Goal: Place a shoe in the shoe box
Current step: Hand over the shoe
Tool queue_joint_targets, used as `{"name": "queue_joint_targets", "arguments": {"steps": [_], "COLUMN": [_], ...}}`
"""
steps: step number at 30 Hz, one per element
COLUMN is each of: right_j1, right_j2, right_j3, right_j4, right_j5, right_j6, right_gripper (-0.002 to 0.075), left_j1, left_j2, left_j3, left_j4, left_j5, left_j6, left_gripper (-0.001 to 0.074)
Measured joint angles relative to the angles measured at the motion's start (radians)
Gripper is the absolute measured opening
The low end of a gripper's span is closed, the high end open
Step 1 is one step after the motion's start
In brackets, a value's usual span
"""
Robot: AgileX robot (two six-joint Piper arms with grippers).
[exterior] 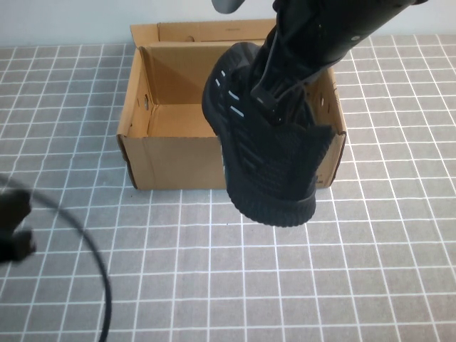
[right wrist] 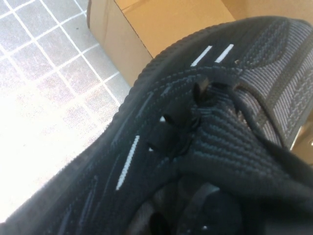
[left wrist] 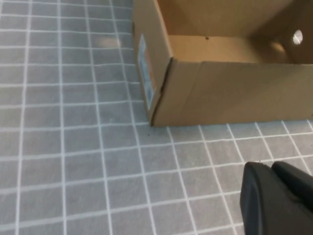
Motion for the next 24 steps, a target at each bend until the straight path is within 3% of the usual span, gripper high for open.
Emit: {"name": "queue_joint_targets", "arguments": {"steps": [10,20,24], "right_j1": [-0.022,-0.086,-0.113], "right_j2": [0.103,0.293,0.324], "right_j3": [-0.147,-0.421,-0.446], "right_j4": [0.011,0.061,0.095], "right_j5": [0.026,0.071,0.074], "right_j6": [0.032,0.061,0.077], "right_gripper": [0.0,0.0,0.0], "left_j1": [-0.034,-0.332,-0.407], "left_j2": [0.367,0.593,0.603], "left_j3": [-0.237,-0.407,-0.411], "left_j4": [-0.305,-0.233,-0.206], "left_j5": [0.009,-0.087,-0.161], "left_j6": [0.356,0.397,0.399], "left_gripper": [-0.0001,-0.0001,0.0001]}}
